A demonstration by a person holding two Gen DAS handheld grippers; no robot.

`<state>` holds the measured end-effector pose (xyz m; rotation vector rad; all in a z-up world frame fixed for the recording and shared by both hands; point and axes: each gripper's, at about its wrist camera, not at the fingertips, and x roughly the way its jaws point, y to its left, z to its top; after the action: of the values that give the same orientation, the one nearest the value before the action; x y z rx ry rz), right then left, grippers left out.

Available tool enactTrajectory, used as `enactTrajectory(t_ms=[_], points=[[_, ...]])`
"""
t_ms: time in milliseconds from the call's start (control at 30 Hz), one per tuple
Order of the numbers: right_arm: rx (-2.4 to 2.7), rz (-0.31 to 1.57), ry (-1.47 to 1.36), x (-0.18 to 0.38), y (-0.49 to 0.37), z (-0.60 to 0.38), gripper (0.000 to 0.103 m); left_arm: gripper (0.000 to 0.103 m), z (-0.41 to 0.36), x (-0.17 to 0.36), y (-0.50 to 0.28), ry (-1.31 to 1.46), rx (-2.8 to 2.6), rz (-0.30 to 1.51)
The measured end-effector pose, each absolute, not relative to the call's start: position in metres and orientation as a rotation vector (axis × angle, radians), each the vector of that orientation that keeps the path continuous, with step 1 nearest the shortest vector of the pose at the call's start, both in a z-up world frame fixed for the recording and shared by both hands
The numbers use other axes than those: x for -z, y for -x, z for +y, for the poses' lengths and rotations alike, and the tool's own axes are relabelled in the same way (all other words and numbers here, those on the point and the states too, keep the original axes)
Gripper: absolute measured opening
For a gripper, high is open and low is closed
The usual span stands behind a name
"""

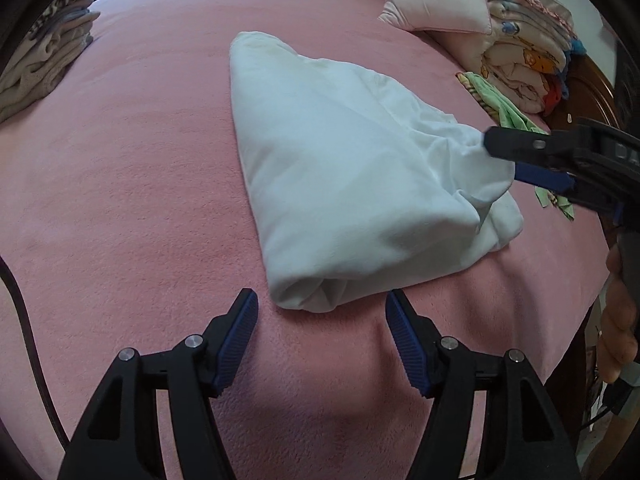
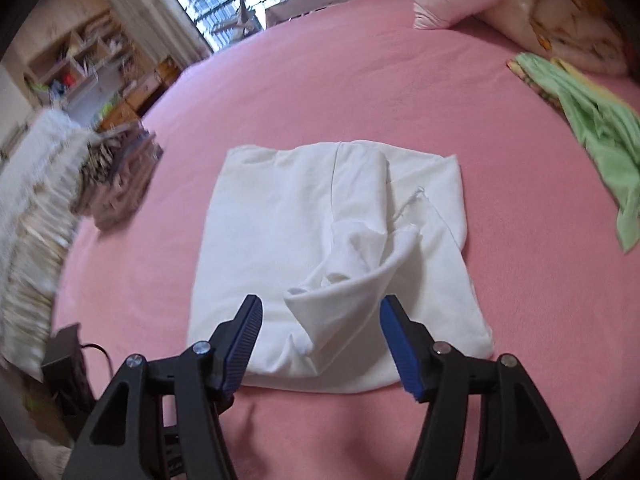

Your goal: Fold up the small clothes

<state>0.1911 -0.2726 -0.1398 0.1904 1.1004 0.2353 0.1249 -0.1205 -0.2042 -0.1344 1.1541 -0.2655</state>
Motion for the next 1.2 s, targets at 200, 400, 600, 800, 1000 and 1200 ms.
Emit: enactTrajectory(t_ms=[200, 400, 600, 800, 1000, 1200], points=[[-0.162, 1.187, -0.008, 0.157, -0.211, -0.248, 0.062, 0.065, -0.123, 0.206, -0.131, 0.146, 0.26, 1.146], [-0.175, 1.272, -0.248, 0.179, -0.232, -0.278, 0.061, 0.065, -0.121, 0.209, -0.137, 0.169, 0.248, 1.145], [-0.26, 1.271, -0.522, 0.2, -0.232, -0.321, 0.032, 0.062, -0.118, 0.217, -0.141, 0.182, 0.251, 1.168], [-0.327, 1.22, -0.716, 0.211, -0.222, -0.353, 0.025, 0.052, -0.12, 0.219, -0.142, 0.176, 0.277, 1.173], [-0.351, 1.249, -0.808, 0.222, -0.235, -0.356, 0.034, 0.052, -0.119, 0.22, -0.141, 0.183, 0.273, 1.176], [-0.336, 1.254, -0.835, 0.226, -0.252, -0.354, 0.033, 0.051, -0.12, 0.22, -0.141, 0.179, 0.273, 1.178]])
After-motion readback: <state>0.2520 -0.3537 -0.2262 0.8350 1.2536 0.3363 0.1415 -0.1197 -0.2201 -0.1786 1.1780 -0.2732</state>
